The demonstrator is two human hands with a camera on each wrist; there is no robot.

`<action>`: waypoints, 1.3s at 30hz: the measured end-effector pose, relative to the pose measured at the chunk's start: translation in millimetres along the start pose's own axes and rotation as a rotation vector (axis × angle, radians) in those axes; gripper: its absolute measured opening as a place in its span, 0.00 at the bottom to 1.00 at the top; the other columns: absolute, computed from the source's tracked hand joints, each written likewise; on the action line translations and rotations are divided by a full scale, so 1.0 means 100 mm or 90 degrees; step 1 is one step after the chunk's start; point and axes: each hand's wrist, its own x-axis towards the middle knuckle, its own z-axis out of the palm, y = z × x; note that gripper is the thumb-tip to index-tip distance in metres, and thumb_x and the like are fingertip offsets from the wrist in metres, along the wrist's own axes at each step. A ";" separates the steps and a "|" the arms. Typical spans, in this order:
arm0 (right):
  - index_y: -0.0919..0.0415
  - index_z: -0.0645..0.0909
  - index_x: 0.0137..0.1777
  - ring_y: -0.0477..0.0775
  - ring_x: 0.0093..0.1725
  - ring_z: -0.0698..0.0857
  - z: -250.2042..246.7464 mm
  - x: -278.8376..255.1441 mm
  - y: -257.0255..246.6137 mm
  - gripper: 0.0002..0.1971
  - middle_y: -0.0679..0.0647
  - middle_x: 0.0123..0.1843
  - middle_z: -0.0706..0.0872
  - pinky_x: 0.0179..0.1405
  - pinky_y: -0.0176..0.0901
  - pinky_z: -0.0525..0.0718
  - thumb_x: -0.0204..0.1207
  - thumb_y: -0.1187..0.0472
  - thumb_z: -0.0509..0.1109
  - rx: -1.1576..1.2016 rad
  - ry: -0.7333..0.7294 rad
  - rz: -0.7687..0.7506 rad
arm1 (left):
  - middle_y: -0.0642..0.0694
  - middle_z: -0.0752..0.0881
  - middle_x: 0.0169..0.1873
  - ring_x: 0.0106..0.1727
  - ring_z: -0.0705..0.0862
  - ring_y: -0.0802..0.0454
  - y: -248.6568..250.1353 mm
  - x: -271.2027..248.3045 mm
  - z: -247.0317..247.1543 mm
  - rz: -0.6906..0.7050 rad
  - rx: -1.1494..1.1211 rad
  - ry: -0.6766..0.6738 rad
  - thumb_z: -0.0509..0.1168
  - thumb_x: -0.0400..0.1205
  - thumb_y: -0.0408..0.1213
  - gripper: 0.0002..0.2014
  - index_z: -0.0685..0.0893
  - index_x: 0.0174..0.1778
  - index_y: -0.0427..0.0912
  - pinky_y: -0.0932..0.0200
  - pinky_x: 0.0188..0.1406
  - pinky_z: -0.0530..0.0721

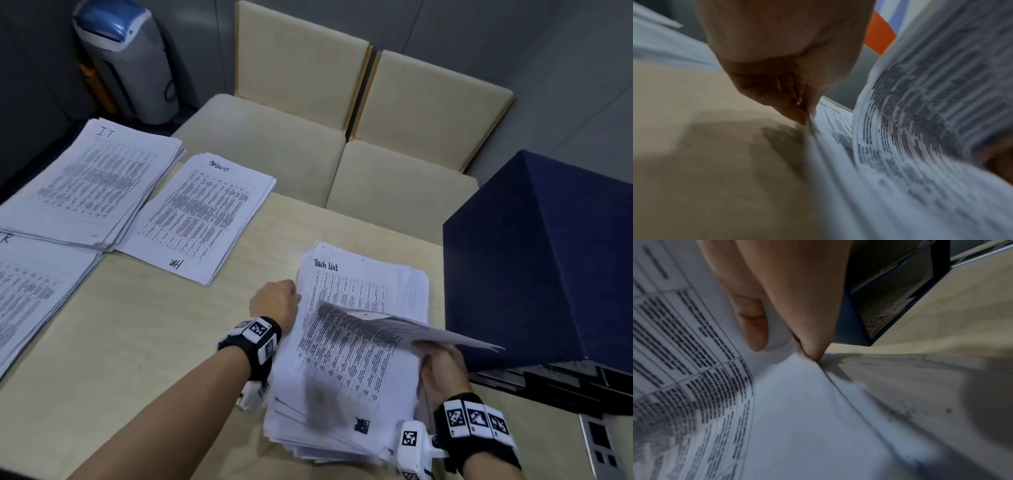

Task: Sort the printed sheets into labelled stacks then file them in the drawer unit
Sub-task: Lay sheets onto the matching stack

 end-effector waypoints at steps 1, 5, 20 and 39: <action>0.72 0.85 0.45 0.55 0.28 0.91 0.00 -0.01 0.00 0.11 0.58 0.29 0.91 0.22 0.37 0.85 0.75 0.83 0.63 0.003 -0.003 -0.001 | 0.45 0.85 0.39 0.40 0.85 0.42 0.00 0.01 -0.04 0.028 0.063 -0.021 0.57 0.87 0.42 0.12 0.80 0.43 0.41 0.52 0.42 0.86; 0.71 0.83 0.43 0.61 0.34 0.87 0.03 0.06 0.02 0.10 0.56 0.26 0.89 0.30 0.44 0.83 0.74 0.81 0.62 0.018 0.014 0.006 | 0.48 0.80 0.31 0.34 0.84 0.46 0.02 -0.01 -0.21 0.133 0.288 -0.062 0.55 0.85 0.32 0.10 0.80 0.42 0.42 0.55 0.40 0.88; 0.64 0.85 0.49 0.51 0.32 0.92 0.08 -0.01 0.05 0.10 0.53 0.34 0.93 0.27 0.38 0.87 0.80 0.75 0.65 0.084 -0.038 -0.005 | 0.50 0.83 0.49 0.47 0.83 0.49 0.07 -0.22 -0.07 -0.003 -0.165 0.069 0.68 0.82 0.43 0.08 0.80 0.53 0.45 0.50 0.50 0.85; 0.60 0.86 0.60 0.63 0.56 0.88 0.31 0.11 -0.38 0.10 0.59 0.52 0.92 0.52 0.54 0.89 0.81 0.61 0.70 0.039 -0.091 -0.132 | 0.53 0.87 0.46 0.43 0.84 0.55 0.43 -0.30 -0.44 0.158 -0.486 -0.115 0.61 0.87 0.38 0.12 0.82 0.65 0.47 0.54 0.49 0.83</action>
